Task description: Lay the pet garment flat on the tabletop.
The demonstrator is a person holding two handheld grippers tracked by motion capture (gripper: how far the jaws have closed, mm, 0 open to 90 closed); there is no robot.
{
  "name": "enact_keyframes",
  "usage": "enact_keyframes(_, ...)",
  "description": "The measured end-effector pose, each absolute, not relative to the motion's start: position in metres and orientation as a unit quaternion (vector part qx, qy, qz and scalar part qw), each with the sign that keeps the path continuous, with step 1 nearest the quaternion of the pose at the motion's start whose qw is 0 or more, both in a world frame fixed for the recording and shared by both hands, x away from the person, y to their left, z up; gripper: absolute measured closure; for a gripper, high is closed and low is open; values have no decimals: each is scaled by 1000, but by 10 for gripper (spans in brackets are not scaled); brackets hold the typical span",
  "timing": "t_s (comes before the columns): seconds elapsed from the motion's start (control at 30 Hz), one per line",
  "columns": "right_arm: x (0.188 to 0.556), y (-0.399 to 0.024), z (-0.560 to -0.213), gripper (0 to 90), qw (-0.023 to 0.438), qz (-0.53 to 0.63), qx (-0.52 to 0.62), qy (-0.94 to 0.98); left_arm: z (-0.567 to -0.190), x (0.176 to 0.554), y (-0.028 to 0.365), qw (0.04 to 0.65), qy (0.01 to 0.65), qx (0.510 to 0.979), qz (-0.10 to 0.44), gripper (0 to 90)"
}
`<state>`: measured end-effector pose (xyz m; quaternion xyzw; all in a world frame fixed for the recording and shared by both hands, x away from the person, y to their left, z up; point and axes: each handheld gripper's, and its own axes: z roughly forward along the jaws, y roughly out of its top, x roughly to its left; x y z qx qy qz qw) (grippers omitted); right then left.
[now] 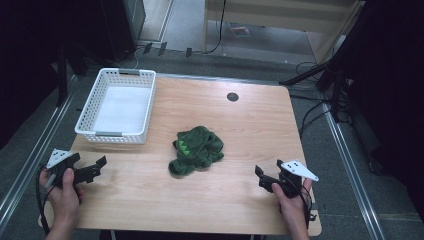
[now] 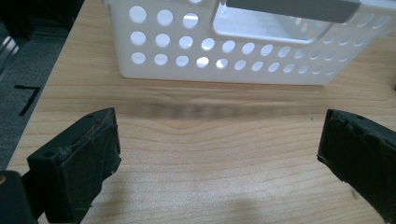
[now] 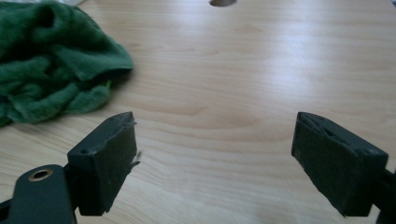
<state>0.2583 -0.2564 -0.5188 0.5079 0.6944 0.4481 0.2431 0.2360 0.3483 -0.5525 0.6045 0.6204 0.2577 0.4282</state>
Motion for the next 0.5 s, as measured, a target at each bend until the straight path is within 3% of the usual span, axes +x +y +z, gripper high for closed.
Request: enact_keyframes(0.5,281,-209,-490,141,238,467,475,707,-553,236,349,431,620,603,256,0)
